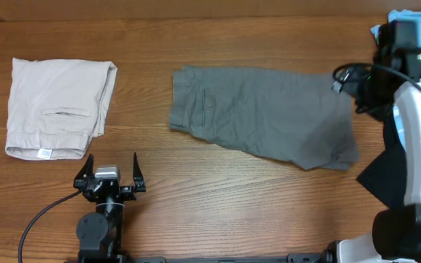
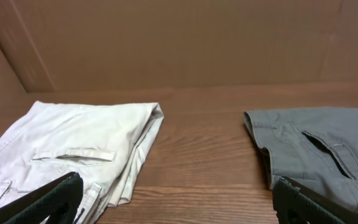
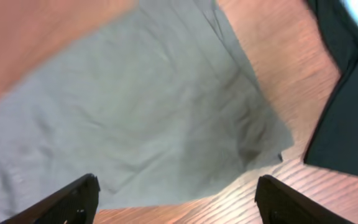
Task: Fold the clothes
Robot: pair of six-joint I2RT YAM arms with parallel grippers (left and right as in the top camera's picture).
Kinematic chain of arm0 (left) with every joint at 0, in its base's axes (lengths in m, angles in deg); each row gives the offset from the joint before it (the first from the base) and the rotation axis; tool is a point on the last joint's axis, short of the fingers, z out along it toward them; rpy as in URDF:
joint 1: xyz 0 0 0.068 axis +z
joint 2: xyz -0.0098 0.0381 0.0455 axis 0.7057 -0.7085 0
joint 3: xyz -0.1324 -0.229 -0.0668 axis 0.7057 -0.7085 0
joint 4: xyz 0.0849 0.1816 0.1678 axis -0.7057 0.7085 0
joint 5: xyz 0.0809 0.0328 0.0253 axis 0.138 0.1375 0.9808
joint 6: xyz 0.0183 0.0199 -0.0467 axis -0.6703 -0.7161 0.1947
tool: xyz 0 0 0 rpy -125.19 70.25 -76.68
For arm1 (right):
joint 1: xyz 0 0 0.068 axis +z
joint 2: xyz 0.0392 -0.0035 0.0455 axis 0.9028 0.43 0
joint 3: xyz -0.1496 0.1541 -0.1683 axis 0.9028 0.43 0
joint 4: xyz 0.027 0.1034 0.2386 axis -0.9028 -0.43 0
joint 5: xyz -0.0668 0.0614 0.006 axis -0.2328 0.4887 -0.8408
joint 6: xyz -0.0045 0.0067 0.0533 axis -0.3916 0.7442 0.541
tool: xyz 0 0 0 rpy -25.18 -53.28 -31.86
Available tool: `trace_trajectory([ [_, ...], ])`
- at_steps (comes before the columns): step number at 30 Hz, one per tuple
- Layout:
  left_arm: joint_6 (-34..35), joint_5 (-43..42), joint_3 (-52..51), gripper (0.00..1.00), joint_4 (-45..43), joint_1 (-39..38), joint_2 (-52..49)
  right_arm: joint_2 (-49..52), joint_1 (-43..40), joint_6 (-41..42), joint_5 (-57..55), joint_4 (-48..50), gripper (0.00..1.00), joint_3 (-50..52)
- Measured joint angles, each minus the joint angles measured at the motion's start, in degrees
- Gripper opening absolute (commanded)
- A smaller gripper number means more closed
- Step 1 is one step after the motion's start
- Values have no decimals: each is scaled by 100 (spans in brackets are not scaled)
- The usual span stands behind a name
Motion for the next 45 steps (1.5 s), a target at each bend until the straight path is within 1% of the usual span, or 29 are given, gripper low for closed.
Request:
trace_trajectory([
  [3, 0, 0, 0, 100, -4, 0, 0, -31, 0, -17, 125, -339, 86, -426],
  [6, 0, 0, 0, 100, -2, 0, 0, -44, -2, -107, 295, -466, 88, -568],
  [13, 0, 0, 0, 100, -4, 0, 0, -44, -2, -485, 592, -603, 89, -568],
  [25, 0, 0, 0, 100, -2, 0, 0, -44, 0, -717, 645, -739, 90, -568],
  [28, 0, 0, 0, 100, -4, 0, 0, -44, 15, -953, 826, -752, 90, -568],
  [31, 0, 0, 0, 100, -2, 0, 0, -44, 85, -1322, 1235, -748, 90, -568],
  [34, 0, 0, 0, 100, -4, 0, 0, -44, 302, -1615, 1593, -680, 90, -568],
  [38, 0, 0, 0, 100, -4, 0, 0, -44, 793, -1803, 1838, -396, 90, -452],
  [45, 0, 0, 0, 100, -4, 0, 0, -33, 1652, -1906, 1980, 387, 92, 299],
])
